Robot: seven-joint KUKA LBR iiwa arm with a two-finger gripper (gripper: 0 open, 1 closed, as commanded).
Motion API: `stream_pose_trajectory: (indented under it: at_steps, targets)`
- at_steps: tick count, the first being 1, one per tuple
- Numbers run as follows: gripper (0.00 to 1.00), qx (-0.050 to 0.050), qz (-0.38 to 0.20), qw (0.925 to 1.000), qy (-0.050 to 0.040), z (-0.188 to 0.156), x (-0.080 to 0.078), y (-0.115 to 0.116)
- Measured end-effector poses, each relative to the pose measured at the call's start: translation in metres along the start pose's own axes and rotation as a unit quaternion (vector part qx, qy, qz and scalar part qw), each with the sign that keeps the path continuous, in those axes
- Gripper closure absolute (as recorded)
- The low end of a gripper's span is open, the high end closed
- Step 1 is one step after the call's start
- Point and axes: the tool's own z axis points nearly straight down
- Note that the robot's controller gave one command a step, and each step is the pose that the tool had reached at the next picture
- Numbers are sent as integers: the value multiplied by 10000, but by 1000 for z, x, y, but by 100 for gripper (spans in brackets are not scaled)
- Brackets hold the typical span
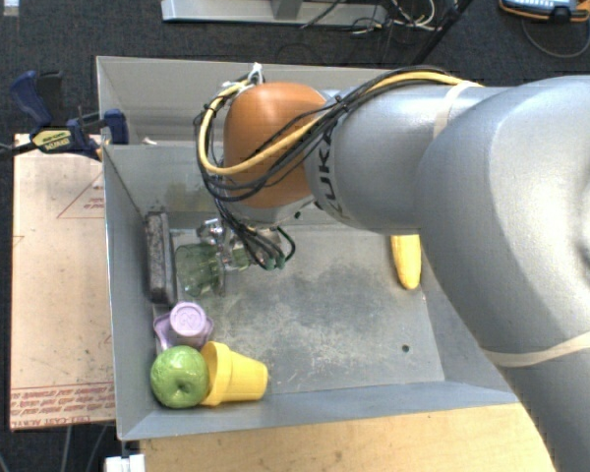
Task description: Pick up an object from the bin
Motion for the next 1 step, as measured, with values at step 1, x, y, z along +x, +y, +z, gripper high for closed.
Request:
stream_pose_trajectory:
  at_steps: [1]
  targets:
    - [100, 0, 1, 10000, 13, -7, 1, 0]
